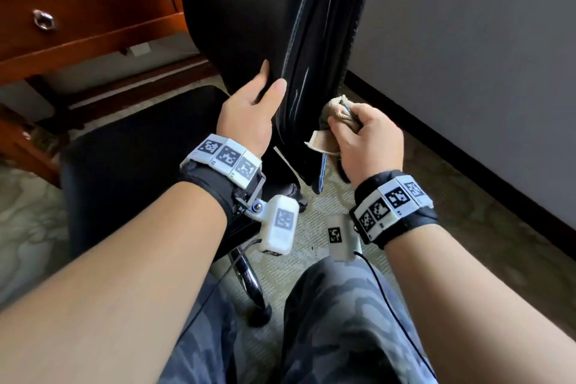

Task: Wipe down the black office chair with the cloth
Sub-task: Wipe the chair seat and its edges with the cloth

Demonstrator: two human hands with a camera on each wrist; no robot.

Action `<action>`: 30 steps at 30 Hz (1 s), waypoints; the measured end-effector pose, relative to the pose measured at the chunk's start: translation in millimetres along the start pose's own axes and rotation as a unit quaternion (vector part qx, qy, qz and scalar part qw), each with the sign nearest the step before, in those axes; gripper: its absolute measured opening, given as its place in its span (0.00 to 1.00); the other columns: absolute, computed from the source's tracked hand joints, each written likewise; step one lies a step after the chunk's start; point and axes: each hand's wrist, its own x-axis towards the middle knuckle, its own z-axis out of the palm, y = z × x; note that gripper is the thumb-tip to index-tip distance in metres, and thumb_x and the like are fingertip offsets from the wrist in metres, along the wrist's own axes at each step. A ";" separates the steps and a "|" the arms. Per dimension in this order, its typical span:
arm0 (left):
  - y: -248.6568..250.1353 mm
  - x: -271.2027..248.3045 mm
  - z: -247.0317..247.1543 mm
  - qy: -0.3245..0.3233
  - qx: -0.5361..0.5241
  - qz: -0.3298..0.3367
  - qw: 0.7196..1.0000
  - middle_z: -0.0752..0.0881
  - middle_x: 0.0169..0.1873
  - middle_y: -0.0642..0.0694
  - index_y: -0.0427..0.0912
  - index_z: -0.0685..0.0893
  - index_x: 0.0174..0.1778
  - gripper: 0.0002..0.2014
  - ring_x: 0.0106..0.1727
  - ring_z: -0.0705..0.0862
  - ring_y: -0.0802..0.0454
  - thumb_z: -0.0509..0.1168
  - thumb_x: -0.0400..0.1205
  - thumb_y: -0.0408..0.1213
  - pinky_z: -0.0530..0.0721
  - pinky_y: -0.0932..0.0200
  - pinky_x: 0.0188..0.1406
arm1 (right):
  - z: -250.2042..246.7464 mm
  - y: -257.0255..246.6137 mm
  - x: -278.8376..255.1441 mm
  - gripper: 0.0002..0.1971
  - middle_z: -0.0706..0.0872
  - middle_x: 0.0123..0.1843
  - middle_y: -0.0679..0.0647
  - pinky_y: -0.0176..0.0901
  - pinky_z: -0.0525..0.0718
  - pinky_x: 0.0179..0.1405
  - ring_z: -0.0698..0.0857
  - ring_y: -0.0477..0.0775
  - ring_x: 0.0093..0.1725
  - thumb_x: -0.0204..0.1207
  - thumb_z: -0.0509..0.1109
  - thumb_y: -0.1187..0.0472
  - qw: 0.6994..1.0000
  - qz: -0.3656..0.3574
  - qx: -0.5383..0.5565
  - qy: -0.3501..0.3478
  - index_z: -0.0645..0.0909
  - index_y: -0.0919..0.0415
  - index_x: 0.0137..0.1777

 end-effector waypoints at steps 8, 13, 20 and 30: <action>-4.3 -3.4 1.3 0.010 -0.080 -0.043 0.996 0.91 0.62 0.65 0.58 0.83 0.79 0.21 0.60 0.84 0.55 0.69 0.88 0.49 0.82 0.29 0.74 | 20.4 14.7 -6.5 0.10 0.88 0.48 0.48 0.38 0.74 0.50 0.84 0.48 0.50 0.83 0.71 0.49 1.000 0.027 0.003 -0.004 0.90 0.50 0.57; -2.9 -7.0 0.9 0.009 -0.084 -0.055 0.995 0.93 0.59 0.62 0.63 0.83 0.78 0.22 0.59 0.83 0.51 0.70 0.85 0.53 0.82 0.27 0.73 | 39.4 25.1 -21.4 0.12 0.89 0.48 0.49 0.46 0.82 0.55 0.86 0.52 0.51 0.81 0.70 0.47 0.993 0.110 0.002 -0.043 0.89 0.51 0.57; -11.5 -13.9 1.3 0.023 -0.103 -0.056 0.993 0.91 0.63 0.63 0.59 0.83 0.79 0.26 0.69 0.87 0.62 0.72 0.83 0.56 0.83 0.45 0.76 | 43.6 43.8 -40.7 0.09 0.86 0.33 0.44 0.37 0.74 0.33 0.86 0.49 0.40 0.79 0.71 0.52 0.966 0.212 0.010 -0.144 0.84 0.49 0.37; -23.7 -29.0 12.1 0.021 -0.290 -0.163 0.943 0.89 0.70 0.54 0.67 0.78 0.80 0.31 0.70 0.89 0.46 0.77 0.80 0.57 0.87 0.32 0.69 | 25.1 18.9 -43.5 0.13 0.90 0.51 0.40 0.39 0.82 0.61 0.87 0.41 0.56 0.76 0.78 0.46 0.987 0.126 0.096 -0.016 0.90 0.42 0.59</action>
